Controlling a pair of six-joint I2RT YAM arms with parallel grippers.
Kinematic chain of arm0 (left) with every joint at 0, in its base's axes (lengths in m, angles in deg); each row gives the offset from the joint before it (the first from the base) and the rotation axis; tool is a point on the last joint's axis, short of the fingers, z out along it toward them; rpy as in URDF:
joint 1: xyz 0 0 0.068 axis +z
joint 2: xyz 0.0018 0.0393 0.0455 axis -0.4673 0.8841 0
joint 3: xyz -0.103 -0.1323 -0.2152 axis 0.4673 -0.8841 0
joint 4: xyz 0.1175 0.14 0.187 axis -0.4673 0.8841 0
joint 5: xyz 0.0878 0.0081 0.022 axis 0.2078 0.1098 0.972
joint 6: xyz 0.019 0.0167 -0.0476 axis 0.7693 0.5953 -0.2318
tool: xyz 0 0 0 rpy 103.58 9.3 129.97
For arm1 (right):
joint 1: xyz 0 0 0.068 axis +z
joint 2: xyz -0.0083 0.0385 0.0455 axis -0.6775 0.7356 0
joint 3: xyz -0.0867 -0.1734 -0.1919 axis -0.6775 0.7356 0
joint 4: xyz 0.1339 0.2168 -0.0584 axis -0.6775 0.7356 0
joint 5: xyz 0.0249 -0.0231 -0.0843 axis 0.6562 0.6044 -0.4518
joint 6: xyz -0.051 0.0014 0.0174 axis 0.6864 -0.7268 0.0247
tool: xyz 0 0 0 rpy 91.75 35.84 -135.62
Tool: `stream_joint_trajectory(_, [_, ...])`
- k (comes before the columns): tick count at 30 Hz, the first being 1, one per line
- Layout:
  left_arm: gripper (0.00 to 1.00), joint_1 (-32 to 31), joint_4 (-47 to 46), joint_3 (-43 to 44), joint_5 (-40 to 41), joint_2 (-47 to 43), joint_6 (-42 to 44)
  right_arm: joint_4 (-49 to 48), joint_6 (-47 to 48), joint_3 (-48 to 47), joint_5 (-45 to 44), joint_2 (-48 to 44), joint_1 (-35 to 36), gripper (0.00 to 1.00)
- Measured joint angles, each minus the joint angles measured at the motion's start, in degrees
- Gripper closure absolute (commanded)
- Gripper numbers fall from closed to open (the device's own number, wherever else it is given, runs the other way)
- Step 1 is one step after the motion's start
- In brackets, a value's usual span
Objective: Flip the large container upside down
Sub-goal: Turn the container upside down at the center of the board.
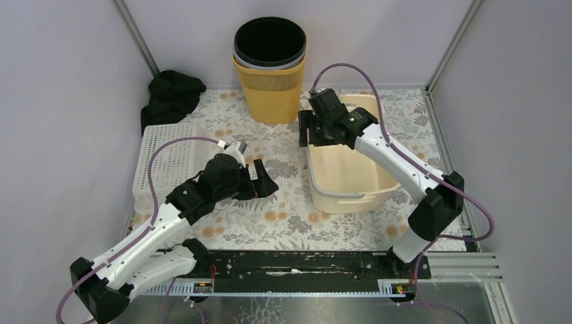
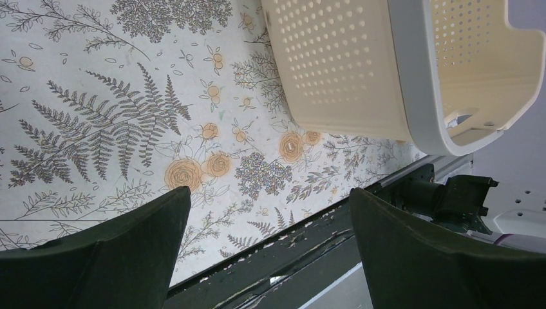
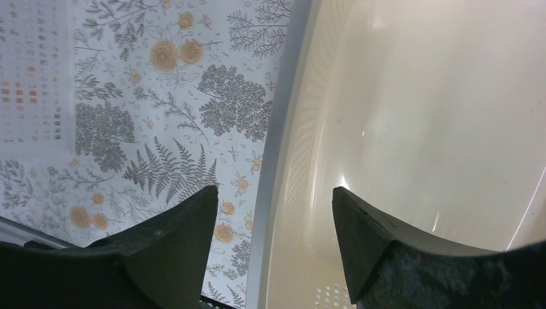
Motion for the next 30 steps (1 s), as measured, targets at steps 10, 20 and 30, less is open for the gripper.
stream_joint_trajectory(10, [0.0, 0.0, 0.15, -0.02, 0.79, -1.14, 0.0, 4.0, -0.2, -2.64, -1.11, 7.48, 0.0, 0.55])
stream_joint_trajectory(20, [0.0, 0.0, 0.39, -0.02, 0.79, -1.7, 0.0, 6.4, -1.03, -5.25, -0.52, 9.31, 0.28, 0.63])
stream_joint_trajectory(30, [0.0, 0.0, 0.46, -0.02, 0.81, -1.81, 0.07, 12.33, -0.68, -8.13, -0.63, 12.22, 0.55, 0.55])
